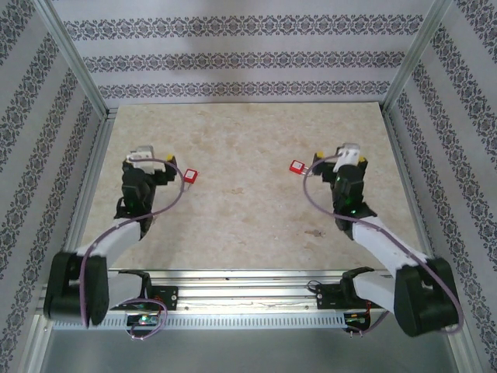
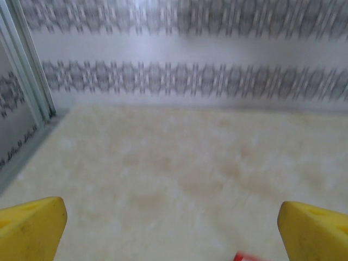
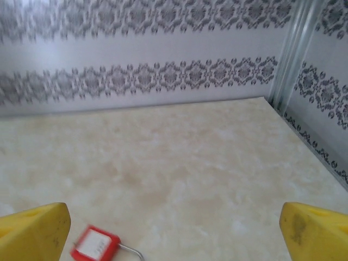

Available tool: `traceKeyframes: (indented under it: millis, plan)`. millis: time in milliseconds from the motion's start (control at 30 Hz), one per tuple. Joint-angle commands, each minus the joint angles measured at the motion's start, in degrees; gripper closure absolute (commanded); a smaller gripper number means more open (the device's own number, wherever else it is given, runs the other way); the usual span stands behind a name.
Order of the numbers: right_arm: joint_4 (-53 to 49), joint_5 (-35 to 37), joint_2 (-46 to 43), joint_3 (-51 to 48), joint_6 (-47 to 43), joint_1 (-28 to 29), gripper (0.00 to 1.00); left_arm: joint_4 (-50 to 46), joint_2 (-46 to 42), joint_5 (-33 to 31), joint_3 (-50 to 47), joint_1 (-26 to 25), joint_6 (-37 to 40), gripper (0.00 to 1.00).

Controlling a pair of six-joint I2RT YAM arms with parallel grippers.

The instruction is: Unlock with the key

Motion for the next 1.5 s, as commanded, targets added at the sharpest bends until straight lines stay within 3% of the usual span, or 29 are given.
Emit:
traceKeyframes:
  millis: [0,67,200,300,433,600,800,1000,1467]
  plan:
    - [-31.42,-4.15,-1.33,8.78,15.32,-0.72,0.02,-18.73,-6.09,2.91,7.39,-0.72,-9.23,0.0]
    - [-42.31,-7.1,1.15,14.45,19.71,-0.84,0.02,-26.14,-8.16,8.79,11.19,-1.11,-13.43,0.0]
    - [-53.13,-13.54,7.25,20.99,26.46,-2.3,0.03,-35.46,-10.91,16.37,15.25,-4.2,-15.61,0.0]
    - [-53.15,-17.71,11.26,22.69,27.03,-2.36,0.13,-38.19,-13.8,18.47,15.12,-9.11,-14.21,0.0]
    - [-59.36,-16.21,13.75,25.67,24.75,-0.28,0.22,-40.79,-18.06,19.17,13.62,-14.57,-13.01,0.01]
    - [-67.21,-16.2,8.53,19.69,27.09,0.25,0.32,-46.51,-22.48,19.29,12.73,-17.27,-14.81,0.0]
    - [-71.2,-17.39,-0.48,10.53,33.02,3.99,0.37,-48.26,-26.34,19.64,10.73,-17.61,-16.37,0.0]
    - [-70.83,-17.85,-3.98,3.35,38.77,7.29,0.43,-48.81,-27.48,19.15,10.22,-17.63,-16.97,0.0]
    - [-61.71,-15.94,4.19,0.64,38.9,7.46,0.6,-50.8,-30.32,17.6,9.27,-17.62,-16.89,0.0]
